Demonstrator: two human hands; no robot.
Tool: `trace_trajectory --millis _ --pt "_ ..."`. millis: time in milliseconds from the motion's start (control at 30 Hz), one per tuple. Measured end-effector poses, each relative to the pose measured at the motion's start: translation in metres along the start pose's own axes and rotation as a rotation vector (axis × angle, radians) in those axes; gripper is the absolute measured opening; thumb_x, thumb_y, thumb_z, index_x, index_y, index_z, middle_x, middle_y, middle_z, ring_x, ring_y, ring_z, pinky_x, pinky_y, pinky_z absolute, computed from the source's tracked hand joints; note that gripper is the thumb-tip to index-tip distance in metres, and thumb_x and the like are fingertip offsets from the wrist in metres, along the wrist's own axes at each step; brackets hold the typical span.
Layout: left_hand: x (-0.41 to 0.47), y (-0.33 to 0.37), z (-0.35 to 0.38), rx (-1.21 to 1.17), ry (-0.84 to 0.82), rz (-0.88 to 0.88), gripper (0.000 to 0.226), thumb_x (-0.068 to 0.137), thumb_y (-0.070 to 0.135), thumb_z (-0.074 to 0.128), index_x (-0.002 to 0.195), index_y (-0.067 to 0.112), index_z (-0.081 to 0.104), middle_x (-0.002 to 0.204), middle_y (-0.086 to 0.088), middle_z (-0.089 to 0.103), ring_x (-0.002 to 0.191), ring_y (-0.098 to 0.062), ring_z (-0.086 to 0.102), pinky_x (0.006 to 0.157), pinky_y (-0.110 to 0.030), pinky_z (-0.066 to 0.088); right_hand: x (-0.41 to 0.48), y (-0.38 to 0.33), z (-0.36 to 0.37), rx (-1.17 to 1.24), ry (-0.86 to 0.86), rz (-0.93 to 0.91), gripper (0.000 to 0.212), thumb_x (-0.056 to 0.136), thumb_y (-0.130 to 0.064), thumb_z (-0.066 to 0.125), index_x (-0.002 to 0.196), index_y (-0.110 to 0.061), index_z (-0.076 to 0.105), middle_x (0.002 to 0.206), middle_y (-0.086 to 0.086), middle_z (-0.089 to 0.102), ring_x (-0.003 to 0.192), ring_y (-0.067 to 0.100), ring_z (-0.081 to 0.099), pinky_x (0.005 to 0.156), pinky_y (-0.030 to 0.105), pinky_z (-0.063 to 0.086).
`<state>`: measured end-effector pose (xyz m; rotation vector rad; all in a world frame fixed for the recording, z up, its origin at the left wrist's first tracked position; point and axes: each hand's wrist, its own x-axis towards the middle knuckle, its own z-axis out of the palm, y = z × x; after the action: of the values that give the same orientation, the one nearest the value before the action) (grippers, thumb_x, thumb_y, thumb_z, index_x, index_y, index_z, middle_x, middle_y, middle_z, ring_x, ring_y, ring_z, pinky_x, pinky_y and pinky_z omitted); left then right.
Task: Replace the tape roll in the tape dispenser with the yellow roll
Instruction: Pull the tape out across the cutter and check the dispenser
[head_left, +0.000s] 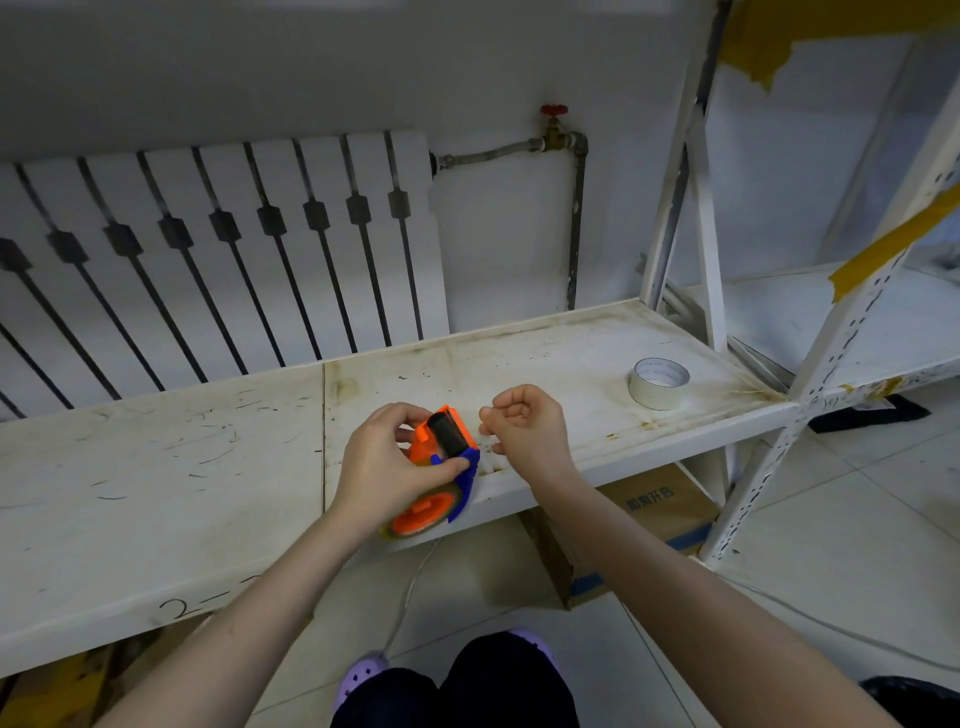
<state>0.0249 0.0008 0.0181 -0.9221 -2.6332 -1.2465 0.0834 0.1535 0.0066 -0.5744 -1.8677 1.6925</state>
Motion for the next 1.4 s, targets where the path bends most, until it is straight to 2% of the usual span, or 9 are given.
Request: trace_trajectory --millis 167,333,500,900,1033,1100,1167,1300,1400 --pt "-0.005 -0.006 0.002 -0.065 0.036 -0.043 0.057 0.057 0.041 0.085 0.103 0.03 0.053 0.104 0.013 0.056 0.092 -0.008 0.056 0.067 -0.012 0.044 0.001 0.004 0.01 -0.052 0.003 0.023 0.01 0.084 -0.015 0.064 0.088 -0.015 0.055 0.073 -0.002 0.064 0.075 0.019 0.066 0.062 0.029 0.056" --pt "-0.008 -0.01 0.002 -0.157 0.076 -0.062 0.057 0.058 0.036 0.086 0.103 0.03 0.052 0.106 0.011 0.057 0.096 -0.014 0.059 0.074 -0.022 0.051 0.0 0.014 0.023 -0.11 -0.021 0.031 0.013 0.081 -0.022 0.068 0.08 -0.021 0.055 0.08 -0.001 0.063 0.081 0.019 0.064 0.074 0.033 0.057" --pt "-0.009 -0.015 -0.001 -0.225 0.09 -0.081 0.056 0.059 0.034 0.085 0.104 0.031 0.052 0.107 0.01 0.058 0.097 -0.015 0.06 0.075 -0.023 0.052 0.0 0.014 0.029 -0.046 -0.097 0.065 0.012 0.085 -0.022 0.064 0.086 -0.013 0.056 0.081 0.001 0.064 0.075 0.014 0.063 0.059 0.022 0.054" --pt "-0.01 -0.025 -0.005 -0.308 0.07 -0.107 0.056 0.058 0.032 0.086 0.105 0.031 0.055 0.113 0.003 0.066 0.101 -0.019 0.065 0.082 -0.033 0.057 0.002 0.022 0.045 0.034 -0.282 0.489 0.049 0.079 -0.051 0.063 0.105 -0.008 0.063 0.104 0.011 0.069 0.096 0.025 0.064 0.072 0.03 0.052" --pt "-0.01 -0.027 -0.008 -0.33 0.056 -0.121 0.055 0.059 0.028 0.086 0.105 0.029 0.056 0.108 0.004 0.066 0.097 -0.016 0.065 0.074 -0.02 0.053 0.006 0.026 0.051 0.024 -0.279 0.555 0.033 0.083 -0.042 0.061 0.093 -0.011 0.063 0.089 0.007 0.066 0.089 0.022 0.062 0.077 0.033 0.051" --pt "-0.01 -0.026 -0.009 -0.332 0.041 -0.125 0.054 0.06 0.026 0.086 0.105 0.029 0.056 0.105 0.008 0.065 0.094 -0.011 0.064 0.071 -0.015 0.05 0.008 0.026 0.05 -0.013 -0.261 0.509 0.018 0.088 -0.029 0.057 0.091 -0.011 0.061 0.089 0.008 0.065 0.084 0.02 0.06 0.074 0.031 0.05" --pt "-0.01 -0.025 -0.009 -0.338 0.041 -0.127 0.054 0.06 0.026 0.086 0.105 0.03 0.055 0.102 0.015 0.063 0.091 -0.005 0.062 0.067 -0.011 0.049 0.009 0.025 0.048 -0.057 -0.211 0.313 0.017 0.093 -0.024 0.05 0.099 -0.01 0.059 0.103 0.011 0.066 0.091 0.019 0.06 0.074 0.027 0.049" --pt "-0.01 -0.027 -0.01 -0.369 0.053 -0.137 0.052 0.061 0.026 0.085 0.103 0.032 0.056 0.103 0.015 0.065 0.093 -0.003 0.063 0.069 -0.014 0.052 -0.01 0.02 0.04 -0.009 -0.33 -0.069 0.048 0.095 -0.044 0.029 0.128 -0.015 0.049 0.133 0.001 0.054 0.117 0.01 0.052 0.088 0.014 0.043" --pt "-0.01 -0.029 -0.01 -0.391 0.081 -0.137 0.049 0.06 0.023 0.086 0.1 0.031 0.058 0.106 0.003 0.068 0.097 -0.014 0.067 0.077 -0.03 0.058 -0.023 0.03 0.036 0.071 -0.554 -0.113 0.066 0.088 -0.06 0.025 0.143 -0.024 0.032 0.14 -0.005 0.046 0.125 0.003 0.046 0.097 0.017 0.044"
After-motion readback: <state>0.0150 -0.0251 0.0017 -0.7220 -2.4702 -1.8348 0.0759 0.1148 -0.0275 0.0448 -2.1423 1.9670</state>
